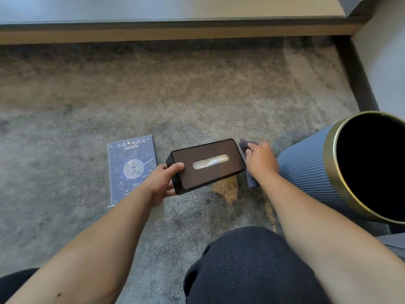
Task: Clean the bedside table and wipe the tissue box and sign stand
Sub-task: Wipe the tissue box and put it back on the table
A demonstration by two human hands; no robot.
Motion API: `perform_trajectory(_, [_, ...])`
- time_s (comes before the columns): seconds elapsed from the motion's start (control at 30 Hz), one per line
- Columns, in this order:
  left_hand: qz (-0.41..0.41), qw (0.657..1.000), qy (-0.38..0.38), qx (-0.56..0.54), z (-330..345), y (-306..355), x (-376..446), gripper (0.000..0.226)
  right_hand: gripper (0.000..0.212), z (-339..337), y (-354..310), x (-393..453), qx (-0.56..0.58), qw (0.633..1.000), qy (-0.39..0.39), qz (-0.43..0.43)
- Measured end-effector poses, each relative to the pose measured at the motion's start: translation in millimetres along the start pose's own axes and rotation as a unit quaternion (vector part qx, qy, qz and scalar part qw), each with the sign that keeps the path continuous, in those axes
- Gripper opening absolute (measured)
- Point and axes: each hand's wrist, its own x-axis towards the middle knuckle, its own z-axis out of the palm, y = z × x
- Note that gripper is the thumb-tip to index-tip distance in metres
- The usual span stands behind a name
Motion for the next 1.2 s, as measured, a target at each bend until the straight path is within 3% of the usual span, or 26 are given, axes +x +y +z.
perform_trajectory(0.27, [0.027,1.000,0.013,0.005,-15,14,0,0.031,0.038,9,5,-33,0.128,0.992,0.010,0.000])
perform_trajectory(0.53, [0.049,0.999,0.016,0.013,-40,25,-2,0.026,0.038,22,-4,-46,0.112,0.993,-0.014,-0.015])
perform_trajectory(0.77, [0.072,0.997,0.025,0.013,-70,36,-10,0.044,0.028,31,-29,-41,0.069,0.996,-0.013,-0.062])
perform_trajectory(0.97, [0.099,0.994,0.053,-0.002,-100,62,-27,0.028,0.029,40,-73,-38,-0.002,0.968,-0.040,-0.249])
perform_trajectory(1.1, [0.109,0.992,0.059,-0.004,-121,71,-38,0.029,0.035,46,-81,-35,-0.122,0.898,-0.051,-0.421])
perform_trajectory(1.2, [0.104,0.993,0.056,-0.009,-127,66,-43,0.033,0.030,51,-87,-39,-0.179,0.862,-0.099,-0.464])
